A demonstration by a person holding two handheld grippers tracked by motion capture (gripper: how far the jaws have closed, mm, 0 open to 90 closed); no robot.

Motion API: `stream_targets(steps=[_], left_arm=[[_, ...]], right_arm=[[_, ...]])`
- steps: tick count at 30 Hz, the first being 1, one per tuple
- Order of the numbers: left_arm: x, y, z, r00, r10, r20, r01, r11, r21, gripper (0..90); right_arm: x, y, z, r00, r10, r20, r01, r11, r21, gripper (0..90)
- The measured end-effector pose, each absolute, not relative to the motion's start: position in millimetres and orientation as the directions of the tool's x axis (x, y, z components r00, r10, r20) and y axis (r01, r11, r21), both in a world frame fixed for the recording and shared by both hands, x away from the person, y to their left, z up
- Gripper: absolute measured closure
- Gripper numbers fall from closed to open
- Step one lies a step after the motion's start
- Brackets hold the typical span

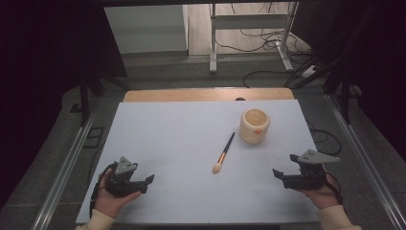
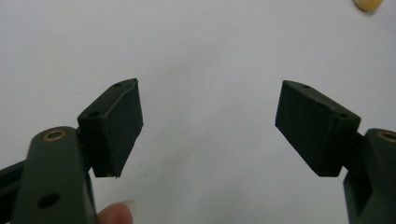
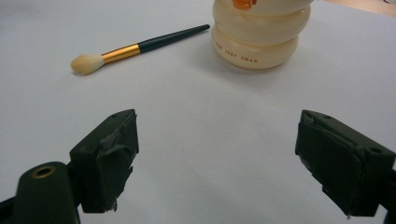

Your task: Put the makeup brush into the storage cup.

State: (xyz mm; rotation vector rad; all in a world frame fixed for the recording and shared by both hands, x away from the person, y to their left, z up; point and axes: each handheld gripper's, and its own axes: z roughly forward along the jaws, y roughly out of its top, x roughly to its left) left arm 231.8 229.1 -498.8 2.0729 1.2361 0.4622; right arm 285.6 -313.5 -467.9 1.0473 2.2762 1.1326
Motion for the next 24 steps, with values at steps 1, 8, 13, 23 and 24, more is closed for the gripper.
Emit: stream_targets(steps=[1,8,13,23,24], left_arm=[[231.8,229.1,-498.8,0.488,0.872,-0.036,0.634,-0.326,0.701,23.8],[232.6,228.5,-498.0,0.491,0.87,-0.043,0.635,-0.324,0.701,23.9],[234.7,227.9,-497.1,0.498,0.866,-0.046,0.633,-0.327,0.701,23.9],[233.2,226.2,-498.4,0.494,0.868,-0.053,0.645,-0.325,0.692,23.8],[232.7,225.8,-498.0,0.492,0.869,-0.054,0.645,-0.323,0.692,23.8]], right_arm=[[285.6,-313.5,-467.9,-0.645,0.764,-0.014,0.449,0.394,0.802,14.2],[285.6,-316.1,-468.7,-0.633,0.774,-0.009,0.461,0.386,0.799,14.2],[283.8,-316.1,-466.4,-0.633,0.774,-0.016,0.452,0.385,0.805,14.3],[289.7,-316.6,-467.3,-0.639,0.769,-0.016,0.453,0.393,0.801,14.1],[289.6,-316.6,-467.7,-0.641,0.767,-0.017,0.451,0.394,0.801,14.1]])
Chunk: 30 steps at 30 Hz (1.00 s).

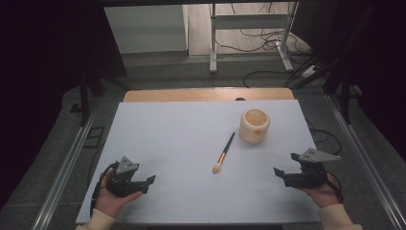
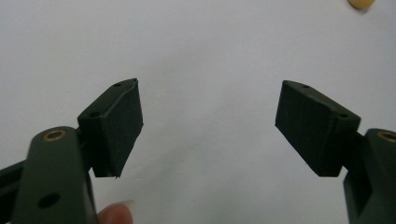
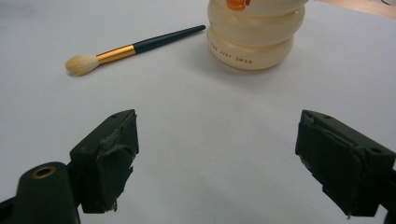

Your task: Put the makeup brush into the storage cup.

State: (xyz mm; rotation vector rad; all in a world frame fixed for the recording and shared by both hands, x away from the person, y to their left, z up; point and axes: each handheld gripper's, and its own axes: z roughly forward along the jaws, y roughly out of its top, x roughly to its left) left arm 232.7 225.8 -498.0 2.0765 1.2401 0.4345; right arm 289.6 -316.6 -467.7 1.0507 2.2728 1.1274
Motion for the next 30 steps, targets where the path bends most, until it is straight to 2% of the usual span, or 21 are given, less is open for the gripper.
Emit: stream_targets(steps=[25,30], left_arm=[[236.7,219.7,-497.1,0.515,0.851,-0.1,0.668,-0.325,0.669,23.8],[240.8,216.8,-489.8,0.502,0.843,-0.191,0.7,-0.266,0.663,24.7]], right_arm=[[288.0,-313.2,-465.8,-0.683,0.728,-0.062,0.408,0.451,0.794,12.8],[287.9,-311.8,-464.6,-0.686,0.725,-0.067,0.402,0.454,0.795,12.8]])
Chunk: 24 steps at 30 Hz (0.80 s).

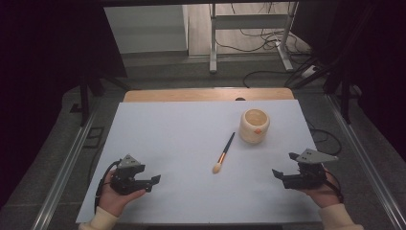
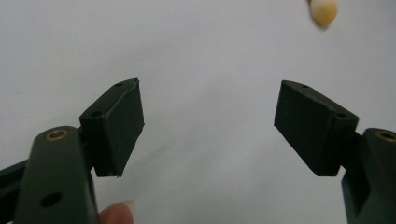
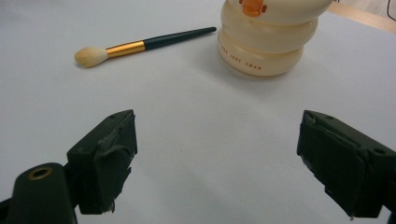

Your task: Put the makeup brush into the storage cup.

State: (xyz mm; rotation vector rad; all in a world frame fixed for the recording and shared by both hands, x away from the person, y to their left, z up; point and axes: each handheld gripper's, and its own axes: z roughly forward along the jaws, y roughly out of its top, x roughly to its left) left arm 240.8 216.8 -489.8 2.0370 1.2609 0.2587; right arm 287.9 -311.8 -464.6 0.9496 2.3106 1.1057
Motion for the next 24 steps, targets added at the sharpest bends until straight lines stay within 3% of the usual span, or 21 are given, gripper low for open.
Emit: stream_targets(steps=[10,24], left_arm=[[259.1,200.5,-469.6,0.477,0.83,-0.289,0.744,-0.207,0.635,26.8],[278.3,168.2,-456.5,0.523,0.806,-0.275,0.737,-0.266,0.621,26.8]], right_arm=[[283.5,-314.8,-464.2,-0.685,0.726,-0.065,0.4,0.45,0.798,12.8],[285.2,-318.4,-465.6,-0.678,0.733,-0.058,0.412,0.444,0.796,12.9]])
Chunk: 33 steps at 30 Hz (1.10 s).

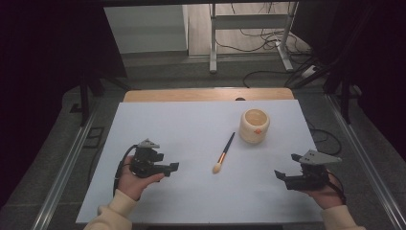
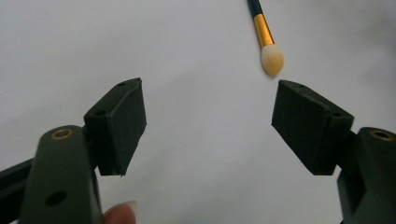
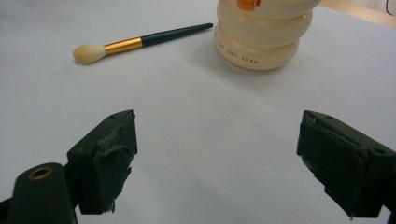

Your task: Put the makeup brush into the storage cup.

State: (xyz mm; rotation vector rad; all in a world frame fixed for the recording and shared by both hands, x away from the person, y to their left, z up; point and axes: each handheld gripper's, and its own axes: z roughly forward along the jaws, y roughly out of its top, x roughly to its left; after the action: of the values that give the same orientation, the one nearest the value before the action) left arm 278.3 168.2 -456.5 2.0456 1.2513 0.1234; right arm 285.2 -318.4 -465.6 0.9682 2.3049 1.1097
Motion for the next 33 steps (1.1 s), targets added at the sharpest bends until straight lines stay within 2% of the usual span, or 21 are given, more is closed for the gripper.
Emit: stream_targets(steps=[33], left_arm=[[306.4,129.3,-446.5,0.575,0.774,-0.266,0.728,-0.335,0.599,26.3]], right_arm=[[284.9,-320.9,-467.1,-0.672,0.739,-0.053,0.424,0.442,0.791,12.9]])
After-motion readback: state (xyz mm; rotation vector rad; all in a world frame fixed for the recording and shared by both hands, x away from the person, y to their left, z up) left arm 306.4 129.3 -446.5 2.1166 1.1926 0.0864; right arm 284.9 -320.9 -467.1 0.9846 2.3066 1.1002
